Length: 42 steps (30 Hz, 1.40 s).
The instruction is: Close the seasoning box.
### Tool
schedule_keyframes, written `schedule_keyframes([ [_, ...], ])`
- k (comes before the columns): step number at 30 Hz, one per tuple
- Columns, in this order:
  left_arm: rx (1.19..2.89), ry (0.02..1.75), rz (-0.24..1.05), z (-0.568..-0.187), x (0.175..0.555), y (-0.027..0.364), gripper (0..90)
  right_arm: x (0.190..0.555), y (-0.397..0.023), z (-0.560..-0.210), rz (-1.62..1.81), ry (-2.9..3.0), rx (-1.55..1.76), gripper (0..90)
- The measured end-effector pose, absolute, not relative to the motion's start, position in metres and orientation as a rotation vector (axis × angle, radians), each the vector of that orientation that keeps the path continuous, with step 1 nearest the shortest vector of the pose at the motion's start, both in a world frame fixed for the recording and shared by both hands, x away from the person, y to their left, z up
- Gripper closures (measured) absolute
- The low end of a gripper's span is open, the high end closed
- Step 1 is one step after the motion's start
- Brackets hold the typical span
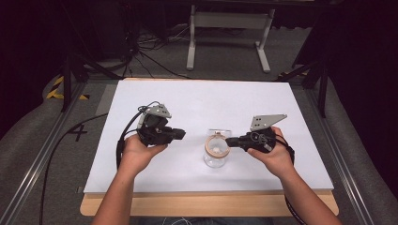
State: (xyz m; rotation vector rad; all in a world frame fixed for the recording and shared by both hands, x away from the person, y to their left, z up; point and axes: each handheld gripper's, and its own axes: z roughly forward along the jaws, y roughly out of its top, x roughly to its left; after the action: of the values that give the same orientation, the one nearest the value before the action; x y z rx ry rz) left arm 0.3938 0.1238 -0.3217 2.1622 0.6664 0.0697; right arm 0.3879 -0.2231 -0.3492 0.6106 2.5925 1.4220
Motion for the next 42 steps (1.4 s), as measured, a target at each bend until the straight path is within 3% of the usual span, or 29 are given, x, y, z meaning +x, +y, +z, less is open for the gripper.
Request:
schedule_keyframes([
  [30, 2.217, 0.678, 0.002, -0.326, 0.395, 0.132, 80.6, 0.39, -0.227, -0.359, 1.14, 2.877, 0.61, 90.0],
  [42, 2.175, 0.739, 0.057, -0.328, 0.396, 0.143, 78.6, 0.394, -0.263, -0.331, 1.375, 2.566, 0.709, 89.8],
])
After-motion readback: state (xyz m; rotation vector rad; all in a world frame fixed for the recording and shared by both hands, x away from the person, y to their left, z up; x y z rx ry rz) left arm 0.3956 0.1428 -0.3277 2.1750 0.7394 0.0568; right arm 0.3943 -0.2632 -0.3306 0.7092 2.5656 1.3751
